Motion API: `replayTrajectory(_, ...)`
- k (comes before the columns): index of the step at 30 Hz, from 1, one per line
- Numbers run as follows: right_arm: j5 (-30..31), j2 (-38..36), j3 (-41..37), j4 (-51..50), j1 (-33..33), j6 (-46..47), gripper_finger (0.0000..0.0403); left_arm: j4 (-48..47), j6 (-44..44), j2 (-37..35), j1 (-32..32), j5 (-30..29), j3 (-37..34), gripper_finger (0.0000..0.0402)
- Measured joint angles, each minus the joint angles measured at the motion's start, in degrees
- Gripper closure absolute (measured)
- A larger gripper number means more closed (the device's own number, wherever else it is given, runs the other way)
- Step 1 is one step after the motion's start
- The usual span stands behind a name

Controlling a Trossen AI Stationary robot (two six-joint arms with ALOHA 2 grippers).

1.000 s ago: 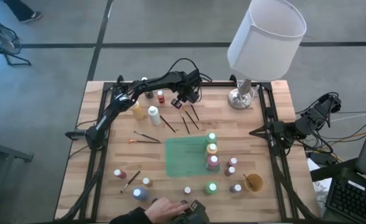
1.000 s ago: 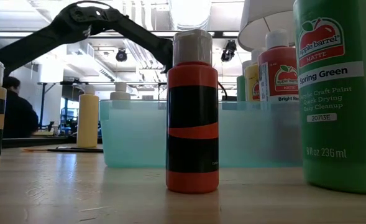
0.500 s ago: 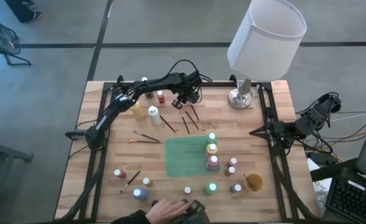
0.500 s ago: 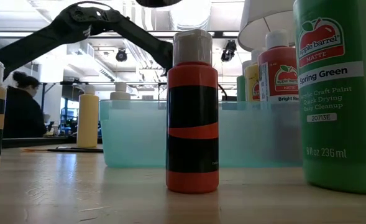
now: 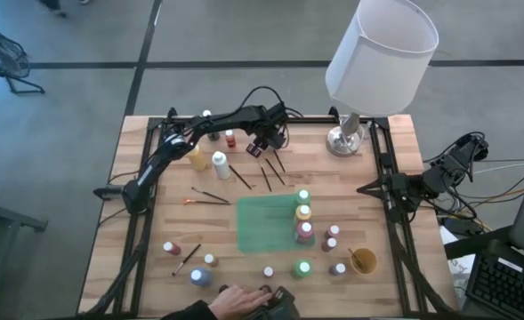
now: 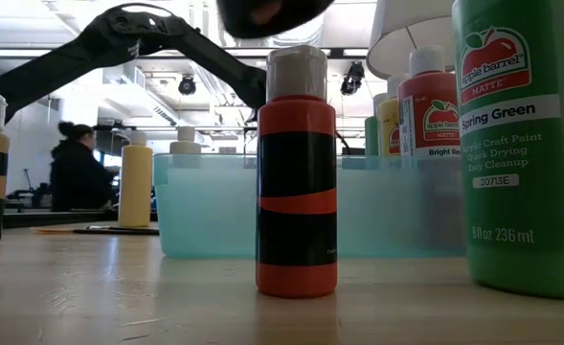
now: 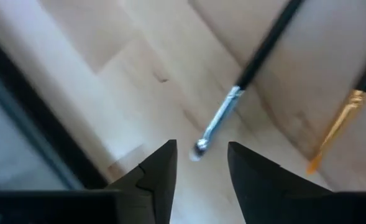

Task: Pick & Place Paint Supplies
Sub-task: Put the silver paintbrush into the yellow cup

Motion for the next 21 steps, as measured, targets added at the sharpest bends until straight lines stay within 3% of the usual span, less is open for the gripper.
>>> replayTrajectory(5, 0.0, 0.0, 0.0, 0.0, 0.0, 0.0, 0.0394, 2.1, 1.3, -0.3, 0.0, -0.1, -3.0, 0.0264)
replayTrajectory(21, 0.0, 0.0, 0.0, 0.0, 0.0, 0.0, 0.0394, 2.4, 4.4, -0.2, 0.1, 0.3, -3.0, 0.0282)
